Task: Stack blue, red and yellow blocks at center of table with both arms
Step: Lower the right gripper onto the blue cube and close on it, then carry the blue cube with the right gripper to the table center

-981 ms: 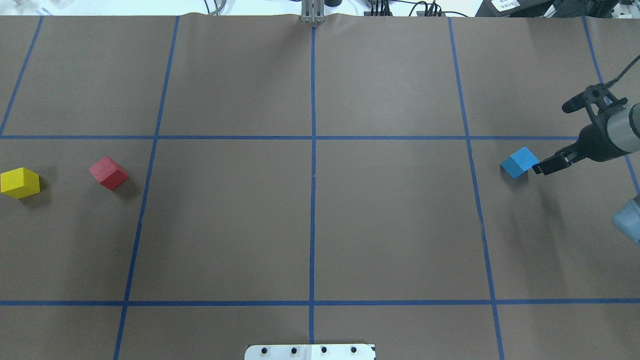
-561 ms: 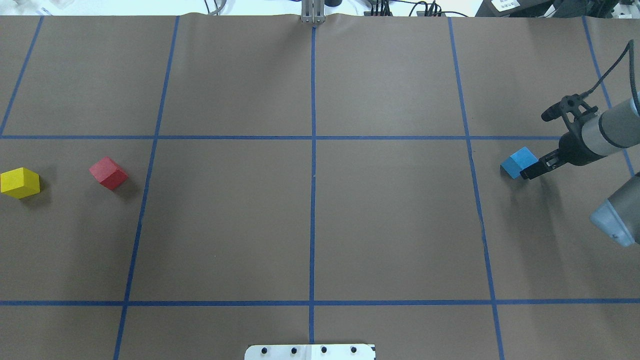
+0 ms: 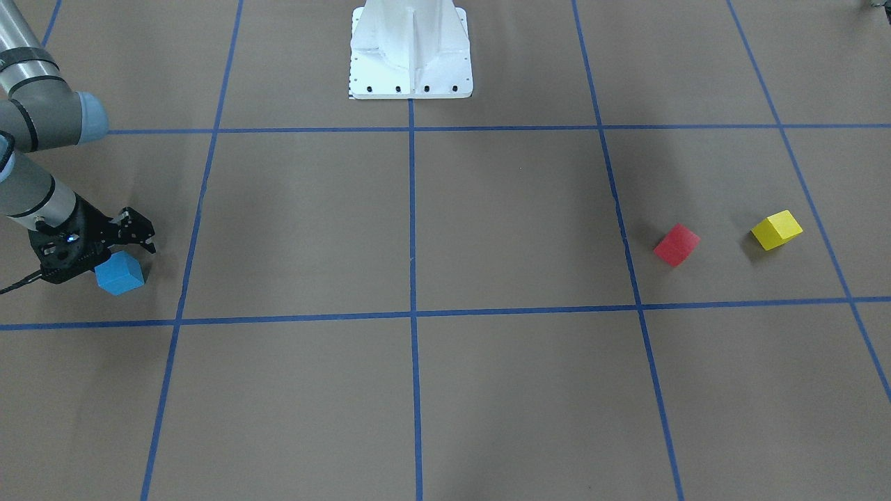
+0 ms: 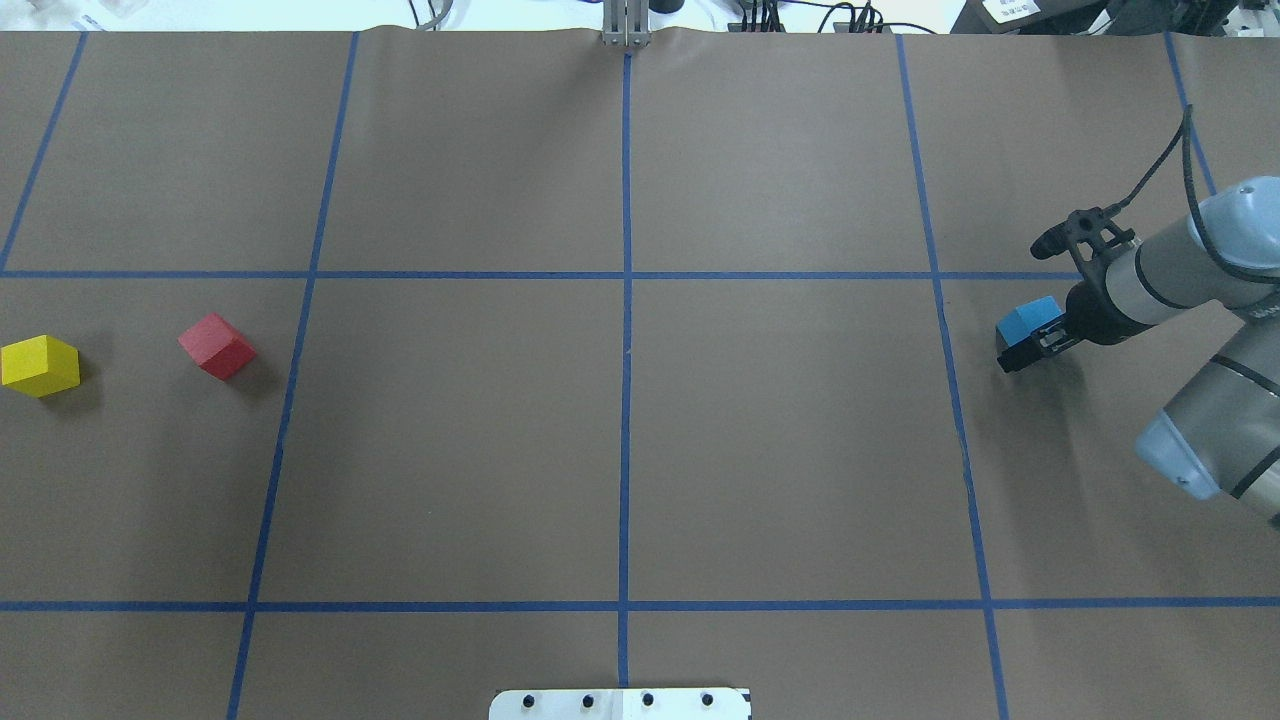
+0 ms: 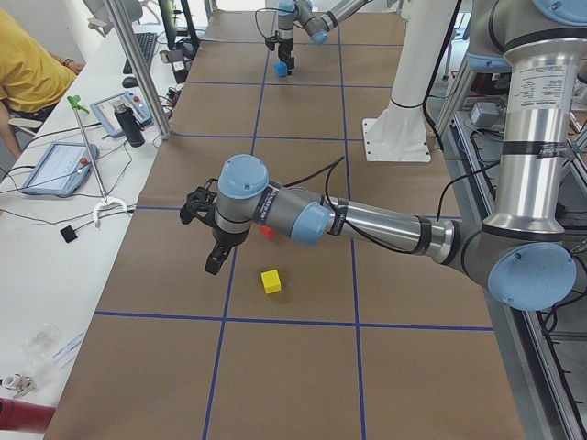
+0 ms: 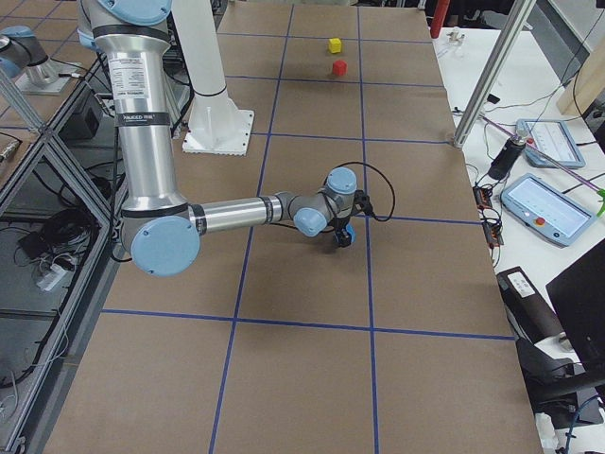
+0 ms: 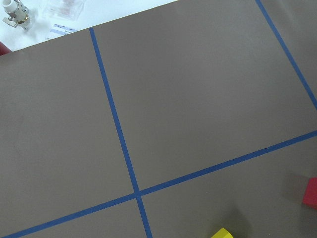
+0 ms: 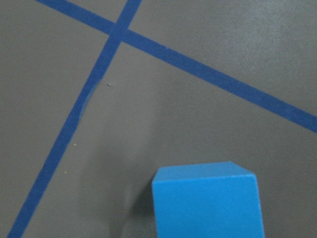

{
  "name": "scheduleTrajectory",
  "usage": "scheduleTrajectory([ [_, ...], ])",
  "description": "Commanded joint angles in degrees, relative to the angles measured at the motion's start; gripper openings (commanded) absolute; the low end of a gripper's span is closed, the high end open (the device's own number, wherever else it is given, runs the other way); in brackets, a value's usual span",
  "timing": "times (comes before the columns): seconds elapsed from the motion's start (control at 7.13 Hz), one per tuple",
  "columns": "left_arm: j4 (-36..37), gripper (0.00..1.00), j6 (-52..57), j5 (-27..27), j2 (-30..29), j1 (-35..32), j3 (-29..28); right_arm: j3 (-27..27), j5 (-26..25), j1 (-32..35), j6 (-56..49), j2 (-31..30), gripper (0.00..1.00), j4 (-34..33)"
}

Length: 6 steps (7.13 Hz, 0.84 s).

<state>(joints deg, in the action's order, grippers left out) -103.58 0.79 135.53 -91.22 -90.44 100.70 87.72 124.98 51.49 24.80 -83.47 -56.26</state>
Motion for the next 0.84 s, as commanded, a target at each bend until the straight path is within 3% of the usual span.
scheduleTrajectory([
  [0.0, -1.0, 1.0, 0.0, 0.0, -0.01, 0.0, -0.33, 0.08, -0.52, -0.16, -0.45, 1.64, 0.0, -0.08],
  [0.42, -1.01, 1.0, 0.0, 0.0, -0.01, 0.0, -0.59, 0.26, -0.26, 0.46, 3.39, 9.18, 0.0, -2.61],
  [0.7, -1.01, 1.0, 0.0, 0.0, -0.01, 0.0, -1.03, 0.35, -1.48, -3.9, 14.17, 15.67, 0.0, -7.43],
])
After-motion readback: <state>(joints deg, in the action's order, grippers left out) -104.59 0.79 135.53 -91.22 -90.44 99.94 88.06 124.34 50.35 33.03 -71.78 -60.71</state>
